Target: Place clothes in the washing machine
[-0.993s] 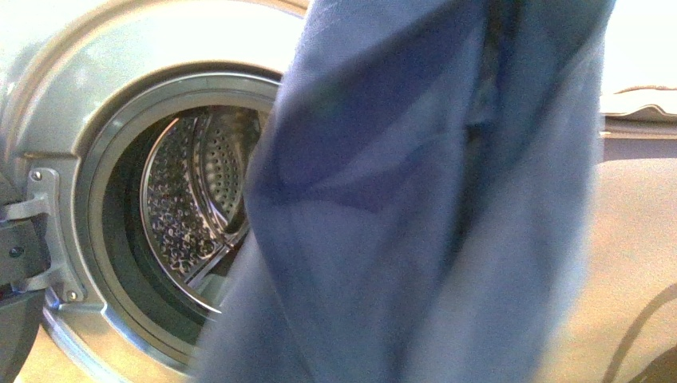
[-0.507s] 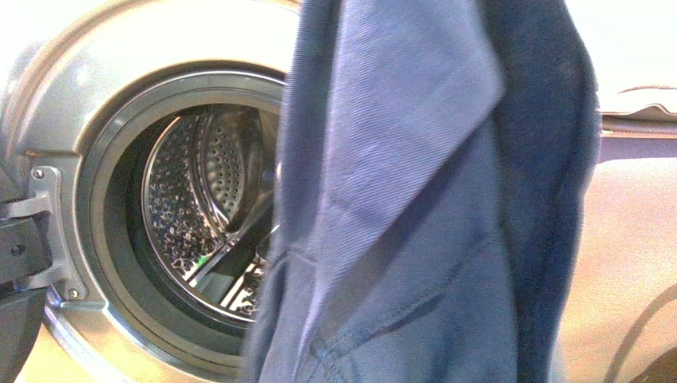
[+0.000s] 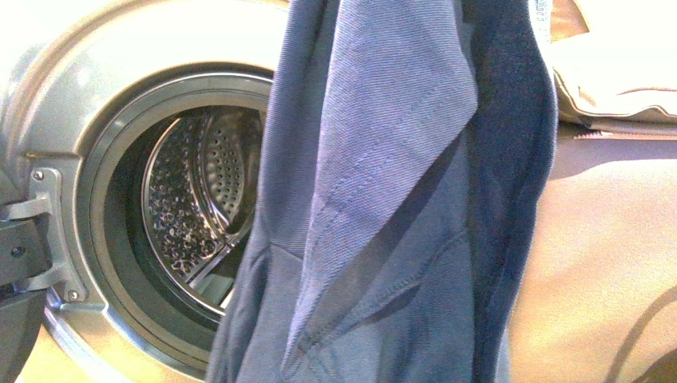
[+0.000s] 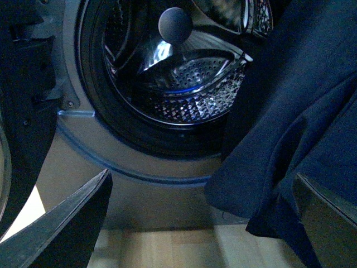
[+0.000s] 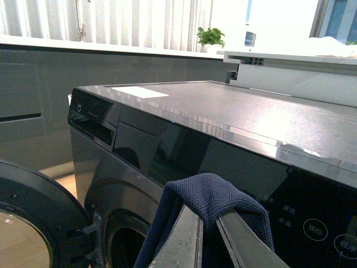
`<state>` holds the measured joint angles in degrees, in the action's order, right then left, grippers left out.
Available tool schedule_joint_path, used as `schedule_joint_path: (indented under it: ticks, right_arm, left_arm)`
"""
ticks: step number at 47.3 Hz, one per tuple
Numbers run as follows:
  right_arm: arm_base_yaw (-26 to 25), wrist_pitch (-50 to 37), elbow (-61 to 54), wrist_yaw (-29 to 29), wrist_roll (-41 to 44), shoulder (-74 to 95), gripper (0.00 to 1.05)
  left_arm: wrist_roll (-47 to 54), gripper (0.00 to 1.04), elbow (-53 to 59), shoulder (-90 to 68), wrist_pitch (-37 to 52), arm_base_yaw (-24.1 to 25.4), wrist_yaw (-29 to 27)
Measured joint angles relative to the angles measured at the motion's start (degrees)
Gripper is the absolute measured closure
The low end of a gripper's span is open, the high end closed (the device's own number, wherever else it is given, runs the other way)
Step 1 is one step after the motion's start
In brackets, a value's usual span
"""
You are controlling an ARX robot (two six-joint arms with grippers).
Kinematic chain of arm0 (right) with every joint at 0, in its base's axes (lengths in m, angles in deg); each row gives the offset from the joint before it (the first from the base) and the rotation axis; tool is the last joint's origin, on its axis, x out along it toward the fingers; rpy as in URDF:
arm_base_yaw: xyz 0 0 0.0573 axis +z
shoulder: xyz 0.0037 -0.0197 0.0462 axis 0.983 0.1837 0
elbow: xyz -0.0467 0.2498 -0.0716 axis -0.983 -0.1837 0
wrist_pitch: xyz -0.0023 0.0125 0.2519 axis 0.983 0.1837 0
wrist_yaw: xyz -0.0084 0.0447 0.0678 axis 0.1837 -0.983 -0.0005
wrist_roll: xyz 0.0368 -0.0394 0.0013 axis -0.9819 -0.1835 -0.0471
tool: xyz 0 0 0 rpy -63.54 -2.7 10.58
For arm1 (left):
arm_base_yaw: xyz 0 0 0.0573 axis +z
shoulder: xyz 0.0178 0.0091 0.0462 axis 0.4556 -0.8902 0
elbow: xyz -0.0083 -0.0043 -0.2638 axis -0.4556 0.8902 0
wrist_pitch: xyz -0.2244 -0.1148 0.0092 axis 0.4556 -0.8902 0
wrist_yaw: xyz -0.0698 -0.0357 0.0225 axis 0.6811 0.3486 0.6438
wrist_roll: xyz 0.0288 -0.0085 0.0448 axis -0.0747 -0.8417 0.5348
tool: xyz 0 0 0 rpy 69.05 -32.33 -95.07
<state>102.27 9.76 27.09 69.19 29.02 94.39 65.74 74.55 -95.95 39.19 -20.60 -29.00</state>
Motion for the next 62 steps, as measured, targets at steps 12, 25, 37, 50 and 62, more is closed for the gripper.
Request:
schedule_joint_path:
  ticks: [12,25,37,50,62]
  right_arm:
    - [0.0,0.0,0.0,0.0,0.0,0.0,1.02]
    - [0.0,0.0,0.0,0.0,0.0,0.0,1.02]
    - [0.0,0.0,0.0,0.0,0.0,0.0,1.02]
    - [0.0,0.0,0.0,0.0,0.0,0.0,1.02]
    - [0.0,0.0,0.0,0.0,0.0,0.0,1.02]
  left_arm:
    - [0.3,0.07,-14.8,-26.2,22.2,1.0,4.6]
    - [0.1,0.07,-27.4,-47.5,35.6,-0.7,14.6]
    - [-0.2,0.07,-35.6,-60.0,44.0,-4.2,23.6]
    - [-6.0,0.07,-40.2,-65.8,51.8,-7.5,38.6]
    - [-7.5,0.07,-42.9,-68.4,45.8,-12.7,47.1]
